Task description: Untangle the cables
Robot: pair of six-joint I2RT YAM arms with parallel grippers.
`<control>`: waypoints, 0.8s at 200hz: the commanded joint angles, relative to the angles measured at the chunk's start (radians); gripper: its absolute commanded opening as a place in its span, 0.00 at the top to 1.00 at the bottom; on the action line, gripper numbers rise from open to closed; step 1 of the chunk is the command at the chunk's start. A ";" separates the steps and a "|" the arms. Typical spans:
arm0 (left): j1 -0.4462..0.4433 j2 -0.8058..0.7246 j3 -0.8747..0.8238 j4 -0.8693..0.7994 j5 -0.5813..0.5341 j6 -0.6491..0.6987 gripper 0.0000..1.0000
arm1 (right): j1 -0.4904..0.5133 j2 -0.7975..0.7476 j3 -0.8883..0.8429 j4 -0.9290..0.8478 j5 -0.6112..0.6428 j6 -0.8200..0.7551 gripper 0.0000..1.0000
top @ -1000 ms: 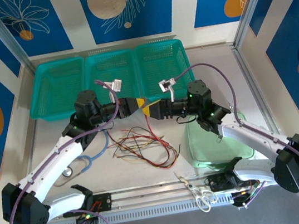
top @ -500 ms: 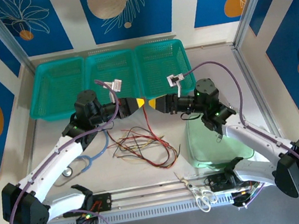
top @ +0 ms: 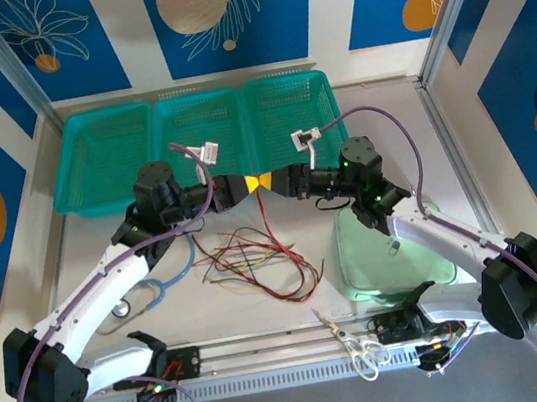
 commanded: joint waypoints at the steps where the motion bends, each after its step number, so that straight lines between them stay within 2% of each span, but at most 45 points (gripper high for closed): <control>1: -0.013 -0.012 -0.008 0.035 0.017 0.007 1.00 | 0.013 0.010 0.037 0.038 -0.019 0.014 0.62; 22: -0.013 -0.010 -0.011 0.039 0.020 0.007 1.00 | 0.015 0.021 0.038 0.050 -0.021 0.021 0.67; 74: -0.012 -0.018 -0.013 0.032 0.020 0.013 1.00 | -0.014 0.026 0.007 0.151 -0.020 0.094 0.69; 160: -0.013 -0.012 -0.011 0.039 0.020 0.008 1.00 | 0.007 0.042 0.009 0.128 -0.020 0.085 0.72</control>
